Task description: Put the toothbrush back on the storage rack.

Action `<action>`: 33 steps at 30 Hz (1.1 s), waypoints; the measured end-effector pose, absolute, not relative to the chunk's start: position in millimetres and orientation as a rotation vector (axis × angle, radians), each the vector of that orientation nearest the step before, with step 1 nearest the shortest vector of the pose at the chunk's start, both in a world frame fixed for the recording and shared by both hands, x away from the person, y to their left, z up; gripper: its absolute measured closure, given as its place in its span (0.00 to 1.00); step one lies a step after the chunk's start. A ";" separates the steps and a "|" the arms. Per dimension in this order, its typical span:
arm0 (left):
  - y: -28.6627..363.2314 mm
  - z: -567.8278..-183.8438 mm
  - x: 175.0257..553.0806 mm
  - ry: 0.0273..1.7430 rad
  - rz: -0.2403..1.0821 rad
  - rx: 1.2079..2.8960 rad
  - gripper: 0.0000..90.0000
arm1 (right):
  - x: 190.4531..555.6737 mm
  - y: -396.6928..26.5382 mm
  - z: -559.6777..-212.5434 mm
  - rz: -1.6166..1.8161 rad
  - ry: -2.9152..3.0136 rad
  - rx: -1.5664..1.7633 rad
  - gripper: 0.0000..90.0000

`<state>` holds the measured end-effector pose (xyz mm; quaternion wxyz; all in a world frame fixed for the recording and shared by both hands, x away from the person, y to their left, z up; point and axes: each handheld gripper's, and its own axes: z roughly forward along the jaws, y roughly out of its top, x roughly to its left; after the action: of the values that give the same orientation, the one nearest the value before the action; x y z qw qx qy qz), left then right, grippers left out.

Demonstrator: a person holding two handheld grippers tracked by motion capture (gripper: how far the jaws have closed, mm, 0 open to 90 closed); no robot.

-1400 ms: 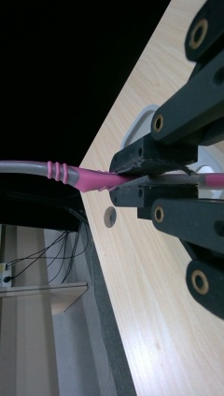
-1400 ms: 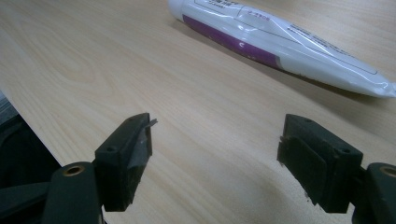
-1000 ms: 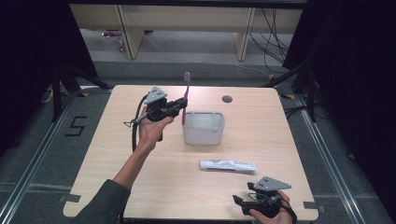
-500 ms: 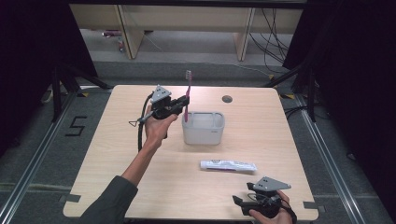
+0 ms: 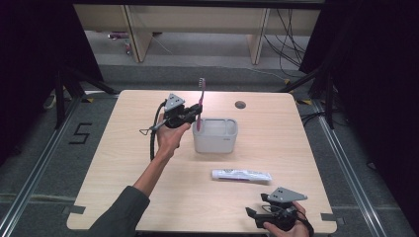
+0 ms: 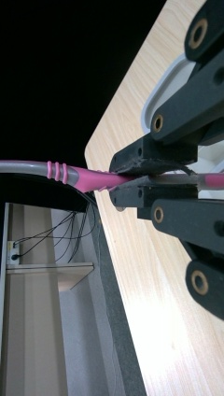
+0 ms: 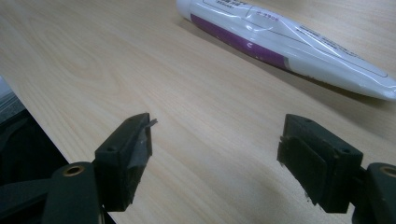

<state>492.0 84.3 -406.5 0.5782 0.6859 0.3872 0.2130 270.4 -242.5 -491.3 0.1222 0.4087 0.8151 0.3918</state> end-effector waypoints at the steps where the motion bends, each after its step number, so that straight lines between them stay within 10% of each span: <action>1: 83.8 -407.9 491.8 0.909 0.496 1.603 0.92 | 270.8 -242.5 -491.6 1.146 2.383 1.189 0.29; 33: 88.2 -439.4 494.2 0.965 0.523 1.690 0.91 | 270.4 -242.3 -490.9 1.135 2.395 1.187 0.29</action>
<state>494.2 88.2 -439.4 0.5338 0.7092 0.4050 0.2194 270.4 -242.3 -490.9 0.1186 0.4059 0.8188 0.3882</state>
